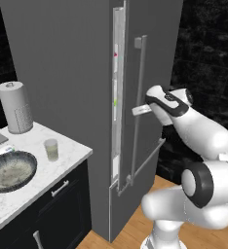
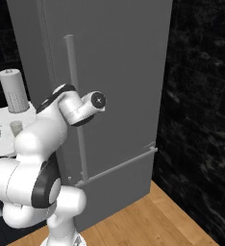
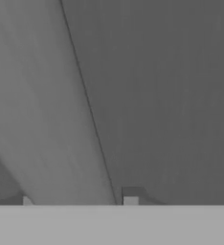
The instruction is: Grab a lemon wedge from the fridge and one ice cube from the ice bowl, and put them in the glass of lemonade.
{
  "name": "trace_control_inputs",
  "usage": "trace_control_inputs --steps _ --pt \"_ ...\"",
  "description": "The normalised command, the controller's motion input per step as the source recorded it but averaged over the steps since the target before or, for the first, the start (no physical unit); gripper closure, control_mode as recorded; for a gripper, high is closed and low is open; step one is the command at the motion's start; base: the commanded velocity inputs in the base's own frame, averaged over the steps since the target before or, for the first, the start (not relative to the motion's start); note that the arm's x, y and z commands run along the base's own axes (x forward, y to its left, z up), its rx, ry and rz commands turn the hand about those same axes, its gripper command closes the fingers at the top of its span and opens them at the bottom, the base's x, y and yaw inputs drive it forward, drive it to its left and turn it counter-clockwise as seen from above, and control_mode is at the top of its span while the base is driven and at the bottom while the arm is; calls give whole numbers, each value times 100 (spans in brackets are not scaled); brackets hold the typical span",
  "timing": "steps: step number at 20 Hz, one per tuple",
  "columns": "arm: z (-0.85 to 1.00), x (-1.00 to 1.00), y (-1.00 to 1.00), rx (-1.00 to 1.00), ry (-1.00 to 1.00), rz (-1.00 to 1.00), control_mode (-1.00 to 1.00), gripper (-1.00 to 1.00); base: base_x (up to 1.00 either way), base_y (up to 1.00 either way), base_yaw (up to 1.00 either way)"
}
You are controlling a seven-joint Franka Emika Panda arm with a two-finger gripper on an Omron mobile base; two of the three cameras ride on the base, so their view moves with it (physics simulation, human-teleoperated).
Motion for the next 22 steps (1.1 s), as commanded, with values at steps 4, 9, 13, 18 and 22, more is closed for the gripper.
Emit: trace_control_inputs --steps 4,9,13,18,22 --pt "5 0 -100 2 0 -3 -100 100 0 0 0" --pt "-2 0 -100 12 -12 -4 -100 100 0 0 0" --pt "-8 -2 -88 14 -19 -5 -100 100 0 0 0" --pt "3 0 -53 6 -5 -15 -100 -100 0 0 0" --pt "59 0 -19 1 -2 -9 -100 -100 0 0 0"
